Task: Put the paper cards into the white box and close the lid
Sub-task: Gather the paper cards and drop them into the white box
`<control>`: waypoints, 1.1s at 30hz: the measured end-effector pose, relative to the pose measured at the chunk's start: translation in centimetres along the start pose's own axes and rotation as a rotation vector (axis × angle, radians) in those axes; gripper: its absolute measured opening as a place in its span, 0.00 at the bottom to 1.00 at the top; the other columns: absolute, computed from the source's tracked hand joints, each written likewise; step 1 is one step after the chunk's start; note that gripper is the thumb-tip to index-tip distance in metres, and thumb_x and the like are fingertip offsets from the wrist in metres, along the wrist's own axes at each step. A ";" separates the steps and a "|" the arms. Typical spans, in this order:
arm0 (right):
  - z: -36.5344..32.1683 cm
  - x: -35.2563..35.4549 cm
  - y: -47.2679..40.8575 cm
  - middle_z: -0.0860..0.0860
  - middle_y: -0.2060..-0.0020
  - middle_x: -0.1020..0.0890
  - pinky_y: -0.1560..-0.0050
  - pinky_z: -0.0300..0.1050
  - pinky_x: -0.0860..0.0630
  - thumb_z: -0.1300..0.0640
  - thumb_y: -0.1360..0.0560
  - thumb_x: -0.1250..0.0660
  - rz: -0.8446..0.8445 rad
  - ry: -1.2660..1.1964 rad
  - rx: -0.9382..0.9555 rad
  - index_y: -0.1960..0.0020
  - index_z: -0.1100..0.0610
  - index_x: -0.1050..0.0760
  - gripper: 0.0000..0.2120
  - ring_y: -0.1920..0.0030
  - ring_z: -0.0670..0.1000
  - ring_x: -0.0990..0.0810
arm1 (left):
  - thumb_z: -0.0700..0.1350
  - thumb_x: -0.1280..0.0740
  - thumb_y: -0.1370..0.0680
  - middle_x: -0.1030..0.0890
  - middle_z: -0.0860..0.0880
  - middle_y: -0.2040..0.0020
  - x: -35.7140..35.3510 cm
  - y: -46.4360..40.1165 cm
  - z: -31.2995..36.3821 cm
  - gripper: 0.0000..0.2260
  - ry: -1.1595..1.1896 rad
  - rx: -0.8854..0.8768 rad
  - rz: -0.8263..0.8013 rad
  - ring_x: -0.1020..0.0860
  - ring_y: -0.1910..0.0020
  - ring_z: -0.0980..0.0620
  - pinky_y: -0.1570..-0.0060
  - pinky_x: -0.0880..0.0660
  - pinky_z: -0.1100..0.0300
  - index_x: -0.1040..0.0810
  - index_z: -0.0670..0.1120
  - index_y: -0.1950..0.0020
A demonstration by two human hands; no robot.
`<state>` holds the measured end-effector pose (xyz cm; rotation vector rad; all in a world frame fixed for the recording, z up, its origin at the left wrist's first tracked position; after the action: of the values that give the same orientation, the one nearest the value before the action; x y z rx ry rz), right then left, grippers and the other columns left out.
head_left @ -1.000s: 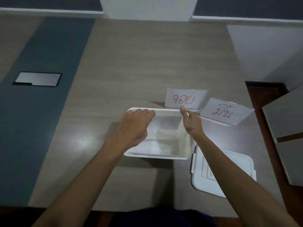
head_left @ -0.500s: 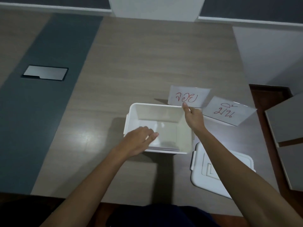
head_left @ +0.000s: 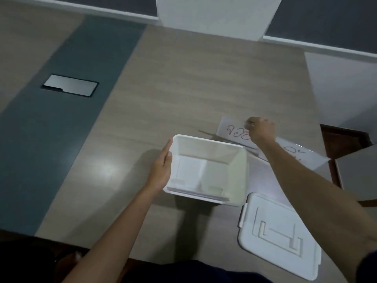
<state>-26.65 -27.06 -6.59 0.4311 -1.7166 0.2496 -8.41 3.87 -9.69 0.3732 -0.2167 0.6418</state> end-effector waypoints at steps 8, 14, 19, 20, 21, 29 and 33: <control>-6.4 9.7 7.3 0.54 0.53 0.16 0.56 0.42 0.29 0.56 0.22 0.34 0.466 -0.546 0.277 0.46 0.57 0.21 0.07 0.54 0.53 0.20 | 0.48 0.45 0.18 0.29 0.65 0.35 -0.3 -1.4 0.4 0.19 0.044 0.006 0.009 0.33 0.42 0.75 0.51 0.40 0.87 0.34 0.65 0.29; -8.1 6.3 15.2 0.55 0.55 0.16 0.56 0.48 0.22 0.63 0.25 0.30 0.272 -0.449 0.444 0.49 0.60 0.19 0.05 0.57 0.56 0.18 | 0.48 0.45 0.17 0.28 0.59 0.34 -1.0 -2.7 0.4 0.19 0.059 0.001 0.006 0.30 0.38 0.61 0.51 0.37 0.82 0.34 0.62 0.27; -7.8 -0.5 17.5 0.54 0.54 0.16 0.54 0.50 0.24 0.55 0.21 0.34 -0.203 -0.348 0.375 0.50 0.58 0.19 0.08 0.55 0.58 0.19 | 0.46 0.45 0.17 0.29 0.63 0.34 -1.3 -3.0 0.8 0.19 0.067 -0.032 0.011 0.31 0.40 0.71 0.50 0.40 0.86 0.34 0.58 0.26; -7.9 -1.8 18.0 0.54 0.55 0.16 0.54 0.51 0.25 0.50 0.20 0.38 -0.340 -0.306 0.380 0.53 0.58 0.19 0.14 0.55 0.58 0.20 | 0.46 0.45 0.17 0.27 0.64 0.37 -1.4 -3.1 0.8 0.19 0.053 -0.027 0.018 0.29 0.43 0.71 0.50 0.39 0.85 0.34 0.59 0.27; -7.9 -2.8 18.4 0.55 0.58 0.17 0.54 0.52 0.26 0.46 0.19 0.43 -0.446 -0.270 0.383 0.56 0.58 0.20 0.20 0.57 0.59 0.21 | 0.47 0.45 0.17 0.26 0.66 0.39 -1.5 -3.1 0.9 0.19 0.034 -0.022 0.021 0.28 0.47 0.72 0.51 0.38 0.84 0.34 0.61 0.27; -3.2 1.6 14.0 0.50 0.56 0.15 0.55 0.42 0.23 0.57 0.23 0.32 0.116 -0.579 0.301 0.51 0.56 0.18 0.05 0.59 0.47 0.20 | 0.50 0.45 0.18 0.28 0.67 0.57 -1.9 -4.1 0.6 0.19 -0.088 -0.049 0.018 0.28 0.63 0.69 0.62 0.34 0.75 0.36 0.68 0.30; 5.1 3.5 9.5 0.57 0.44 0.19 0.41 0.47 0.31 0.64 0.26 0.31 0.425 -0.334 -0.023 0.38 0.59 0.24 0.16 0.42 0.59 0.25 | 0.48 0.45 0.18 0.26 0.70 0.49 -2.5 -4.8 0.9 0.19 -0.071 -0.075 -0.010 0.29 0.57 0.81 0.55 0.38 0.86 0.34 0.64 0.28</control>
<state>-35.74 -21.02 -3.45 0.0861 -2.1307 0.4847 -7.48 -1.39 -10.93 0.3251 -0.3054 0.6096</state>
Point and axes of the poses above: each hand's wrist, its own y-axis away from the middle knuckle, its own x-axis out of the back of the hand, z = x × y, the point moved 4 cm from there along -y, towards the middle knuckle
